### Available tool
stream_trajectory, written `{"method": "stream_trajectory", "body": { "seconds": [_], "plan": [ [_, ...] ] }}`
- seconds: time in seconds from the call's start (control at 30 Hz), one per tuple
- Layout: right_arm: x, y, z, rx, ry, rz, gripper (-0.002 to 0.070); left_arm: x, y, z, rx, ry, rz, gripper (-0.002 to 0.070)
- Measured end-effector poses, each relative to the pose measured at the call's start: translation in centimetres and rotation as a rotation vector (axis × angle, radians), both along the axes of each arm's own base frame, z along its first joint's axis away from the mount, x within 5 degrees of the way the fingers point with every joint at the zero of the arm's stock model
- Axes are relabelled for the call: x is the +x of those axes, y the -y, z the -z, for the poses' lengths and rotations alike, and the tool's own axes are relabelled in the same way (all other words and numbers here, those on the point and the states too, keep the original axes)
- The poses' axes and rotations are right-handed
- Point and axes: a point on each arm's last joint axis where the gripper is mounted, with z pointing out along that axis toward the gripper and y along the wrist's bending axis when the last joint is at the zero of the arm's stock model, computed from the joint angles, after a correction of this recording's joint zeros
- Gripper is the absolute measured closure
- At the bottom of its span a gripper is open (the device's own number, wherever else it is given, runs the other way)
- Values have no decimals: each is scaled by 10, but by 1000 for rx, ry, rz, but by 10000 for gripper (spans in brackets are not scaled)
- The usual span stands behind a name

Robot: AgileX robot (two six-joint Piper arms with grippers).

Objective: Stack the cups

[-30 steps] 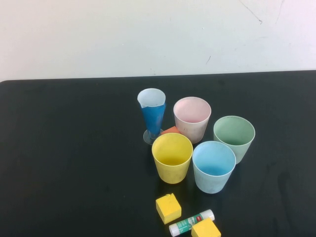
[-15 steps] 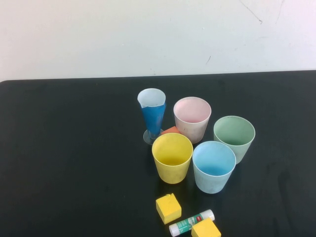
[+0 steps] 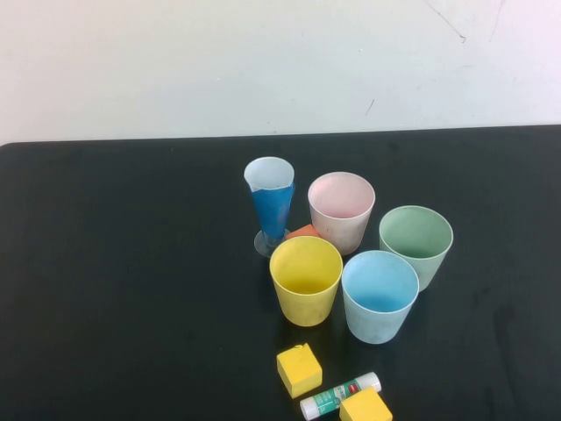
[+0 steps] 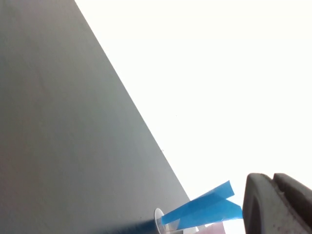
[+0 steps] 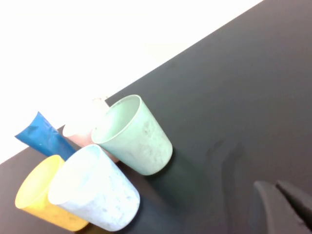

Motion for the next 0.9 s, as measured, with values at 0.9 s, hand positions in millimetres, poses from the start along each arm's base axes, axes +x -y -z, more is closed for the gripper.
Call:
{"method": "stream_trajectory", "body": {
  "seconds": [0.9],
  "plan": [
    [0, -1, 0, -66, 17, -22, 679, 25, 20, -141, 879, 8, 315, 678]
  ]
}}
